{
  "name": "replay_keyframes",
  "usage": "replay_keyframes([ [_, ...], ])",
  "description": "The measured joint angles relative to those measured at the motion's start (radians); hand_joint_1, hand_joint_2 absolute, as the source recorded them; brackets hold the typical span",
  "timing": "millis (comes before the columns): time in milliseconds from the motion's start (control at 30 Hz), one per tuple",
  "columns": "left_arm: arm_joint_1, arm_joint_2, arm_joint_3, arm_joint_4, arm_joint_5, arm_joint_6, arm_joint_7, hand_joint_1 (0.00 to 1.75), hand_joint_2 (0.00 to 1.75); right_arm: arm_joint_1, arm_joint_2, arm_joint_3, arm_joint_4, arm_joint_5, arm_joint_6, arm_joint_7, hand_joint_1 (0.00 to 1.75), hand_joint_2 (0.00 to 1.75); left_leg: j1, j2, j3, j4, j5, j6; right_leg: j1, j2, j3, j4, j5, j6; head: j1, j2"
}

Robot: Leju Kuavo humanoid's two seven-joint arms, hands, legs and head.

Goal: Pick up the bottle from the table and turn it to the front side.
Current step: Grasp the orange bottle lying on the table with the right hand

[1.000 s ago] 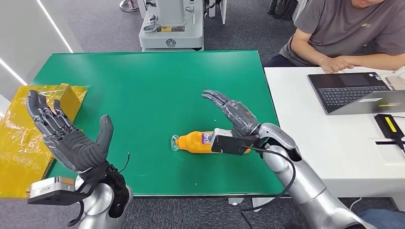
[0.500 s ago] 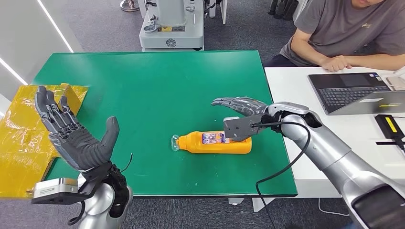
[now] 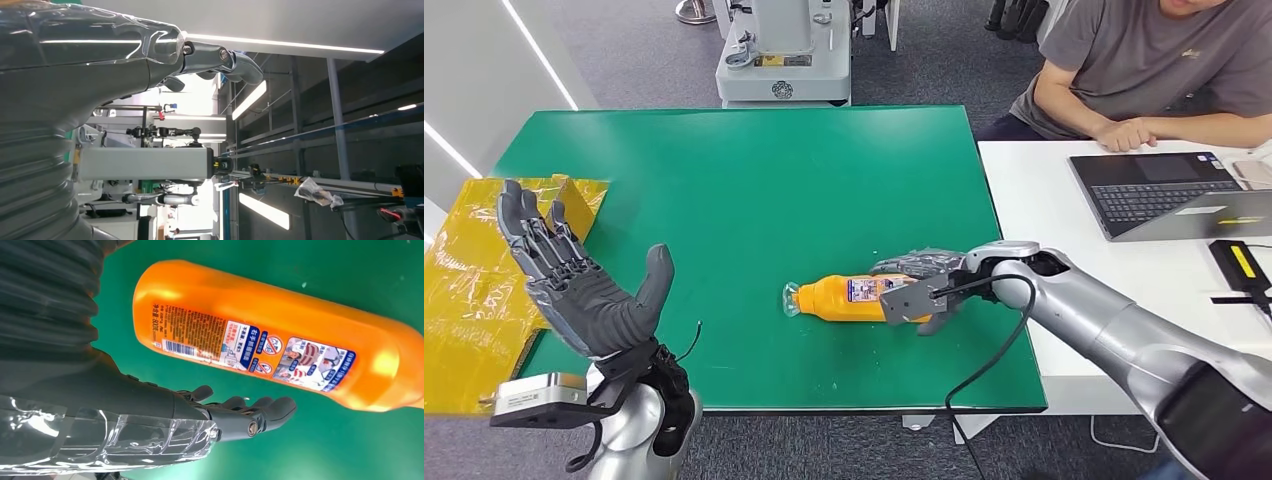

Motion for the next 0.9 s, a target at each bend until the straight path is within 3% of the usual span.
replay_keyframes([
  [467, 0.011, 0.0, 0.0, 0.0, -0.005, 0.022, 0.0, 0.0, 1.75, 0.017, 0.104, 0.114, 0.172, 0.196, -0.306, 0.014, 0.0, 1.75, 0.0, 0.0, 0.0, 0.0, 0.0, 0.0, 0.0, 0.0, 0.0, 0.0, 0.0, 0.0, 0.0, 0.0],
  [900, 0.023, 0.005, 0.0, 0.0, -0.001, 0.025, 0.0, 0.0, 1.75, 0.078, 0.142, 0.137, 0.261, 0.223, -0.408, 0.018, 0.0, 1.75, 0.0, 0.0, 0.001, 0.0, 0.0, 0.0, 0.0, 0.0, 0.0, 0.0, 0.0, 0.0, 0.0, 0.0],
])
